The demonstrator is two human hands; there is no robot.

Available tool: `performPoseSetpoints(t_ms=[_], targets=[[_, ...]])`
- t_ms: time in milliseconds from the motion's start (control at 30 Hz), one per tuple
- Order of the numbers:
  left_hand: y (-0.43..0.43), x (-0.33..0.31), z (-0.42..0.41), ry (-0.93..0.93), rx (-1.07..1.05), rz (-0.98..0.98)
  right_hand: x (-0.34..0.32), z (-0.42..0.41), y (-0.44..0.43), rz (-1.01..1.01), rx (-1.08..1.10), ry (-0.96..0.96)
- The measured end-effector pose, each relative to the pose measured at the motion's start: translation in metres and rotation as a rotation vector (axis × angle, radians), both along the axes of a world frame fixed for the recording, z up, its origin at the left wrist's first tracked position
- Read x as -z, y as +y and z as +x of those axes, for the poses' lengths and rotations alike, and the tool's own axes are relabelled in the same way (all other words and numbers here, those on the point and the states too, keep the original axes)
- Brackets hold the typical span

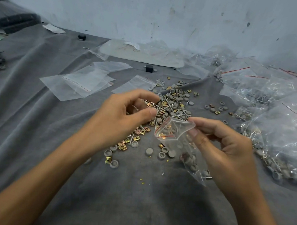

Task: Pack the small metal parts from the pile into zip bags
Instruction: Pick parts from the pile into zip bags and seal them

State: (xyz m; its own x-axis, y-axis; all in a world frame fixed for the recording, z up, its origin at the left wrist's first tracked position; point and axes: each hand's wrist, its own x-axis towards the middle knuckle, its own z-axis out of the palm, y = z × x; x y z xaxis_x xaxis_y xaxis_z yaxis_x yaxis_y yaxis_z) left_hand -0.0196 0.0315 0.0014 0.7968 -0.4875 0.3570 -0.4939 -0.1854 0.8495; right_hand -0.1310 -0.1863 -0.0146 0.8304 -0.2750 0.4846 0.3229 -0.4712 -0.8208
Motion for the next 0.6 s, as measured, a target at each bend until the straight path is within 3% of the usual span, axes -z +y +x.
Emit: performPoseSetpoints(t_ms=[67, 133, 300, 400, 600], targets=[[0.007, 0.003, 0.009, -0.064, -0.12, 0.067, 0.001, 0.0, -0.001, 0.01, 0.006, -0.004], [0.009, 0.009, 0.013, -0.149, -0.198, 0.286, 0.002, 0.0, -0.001, 0.004, 0.006, -0.004], [0.002, 0.026, 0.012, -0.258, -0.135, 0.757, 0.003, 0.001, -0.002, -0.006, 0.003, -0.003], [-0.004, 0.033, 0.014, -0.279, -0.158, 0.863, 0.004, 0.001, -0.004, 0.004, 0.006, 0.003], [-0.006, 0.038, 0.015, -0.328, -0.227, 0.888, 0.002, -0.001, -0.004, 0.009, 0.01, -0.003]])
